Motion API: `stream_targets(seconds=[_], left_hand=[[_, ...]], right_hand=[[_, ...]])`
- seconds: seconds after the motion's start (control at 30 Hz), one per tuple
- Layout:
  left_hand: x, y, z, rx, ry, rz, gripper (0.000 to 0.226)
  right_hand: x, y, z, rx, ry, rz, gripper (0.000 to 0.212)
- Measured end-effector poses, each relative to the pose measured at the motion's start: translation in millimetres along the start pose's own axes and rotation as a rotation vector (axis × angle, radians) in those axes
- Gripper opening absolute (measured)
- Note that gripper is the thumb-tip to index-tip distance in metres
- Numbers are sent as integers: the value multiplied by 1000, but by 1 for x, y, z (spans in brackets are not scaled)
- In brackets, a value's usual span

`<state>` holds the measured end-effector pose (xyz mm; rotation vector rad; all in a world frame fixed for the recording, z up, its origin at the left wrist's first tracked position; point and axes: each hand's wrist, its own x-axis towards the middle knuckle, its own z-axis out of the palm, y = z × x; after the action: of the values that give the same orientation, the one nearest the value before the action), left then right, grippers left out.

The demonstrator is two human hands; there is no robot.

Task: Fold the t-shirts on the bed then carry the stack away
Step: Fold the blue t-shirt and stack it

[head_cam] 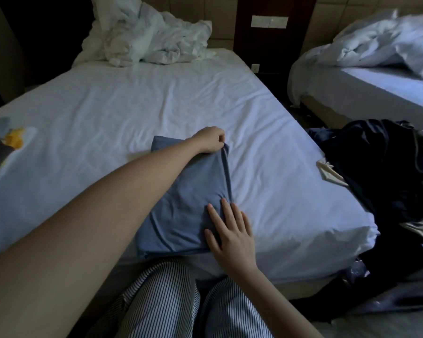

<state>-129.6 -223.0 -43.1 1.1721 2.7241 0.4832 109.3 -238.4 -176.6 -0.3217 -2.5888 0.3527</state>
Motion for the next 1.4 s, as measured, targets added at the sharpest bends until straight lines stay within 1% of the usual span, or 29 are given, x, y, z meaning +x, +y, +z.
stream_targets(seconds=[0.07,0.1,0.13,0.2,0.23,0.27,0.4,0.47,0.5,0.57,0.6,0.67,0.77,0.83,0.87,0.93,1.0,1.03,1.1,1.13,1.17,1.2,1.23,1.3,1.37,1.4], left_hand=[[2,0,7,-109,142,-15,16],[1,-1,13,-136,182,-38,17],[-1,-4,24,-115,187,-52,20],[-11,-10,52,76,124,-23,33],[-17,-13,63,167,111,-10,39],[-21,-13,69,201,125,-4,43],[-30,-11,44,143,203,34,49],[-51,-22,38,150,255,2,48],[-66,-32,41,161,238,-35,48],[-96,-51,50,157,102,-134,50],[-104,-58,52,109,44,-154,50],[-107,-63,47,18,-7,-131,51],[-113,-69,40,7,21,-138,49],[-132,-80,48,32,97,-183,47],[-143,-85,53,14,163,-200,46],[-157,-93,56,-80,287,-264,46],[-158,-95,48,-193,299,-400,55],[-156,-95,43,-277,285,-471,62],[-152,-91,30,-527,290,-540,70],[-152,-88,24,-695,301,-532,69],[-152,-84,20,-877,304,-511,64],[-153,-80,18,-1042,288,-506,53],[-155,-76,17,-1155,256,-517,45],[-158,-74,19,-1209,204,-539,45],[-164,-75,14,-1227,166,-491,47],[-169,-76,9,-1266,174,-452,44]], right_hand=[[0,1,2,-5,15,0,50],[0,1,2,-9,22,-3,51],[1,1,1,-11,27,-7,51],[2,2,1,-21,39,-15,52],[2,1,1,-33,41,-19,52],[2,1,1,-44,41,-23,52],[1,0,-1,-74,38,-34,51],[0,0,-1,-74,31,-35,52],[0,0,-2,-73,23,-36,51],[1,-1,-3,-81,10,-39,50],[1,0,-2,-86,9,-42,50],[1,1,-2,-101,1,-46,49],[3,-2,-8,-92,-23,-49,48],[13,-8,-22,-40,-8,-15,47],[21,-13,-33,2,-17,26,47],[45,-18,-49,160,-101,205,43],[75,-18,-52,463,-148,463,36],[86,-20,-51,563,-167,567,43],[101,-27,-44,622,-214,683,57],[106,-32,-40,629,-226,717,59],[111,-36,-38,651,-230,746,59],[115,-39,-37,688,-232,763,58],[118,-41,-38,735,-247,776,55],[119,-44,-42,829,-300,795,46],[116,-46,-45,918,-311,785,39],[114,-48,-46,958,-292,771,36]])
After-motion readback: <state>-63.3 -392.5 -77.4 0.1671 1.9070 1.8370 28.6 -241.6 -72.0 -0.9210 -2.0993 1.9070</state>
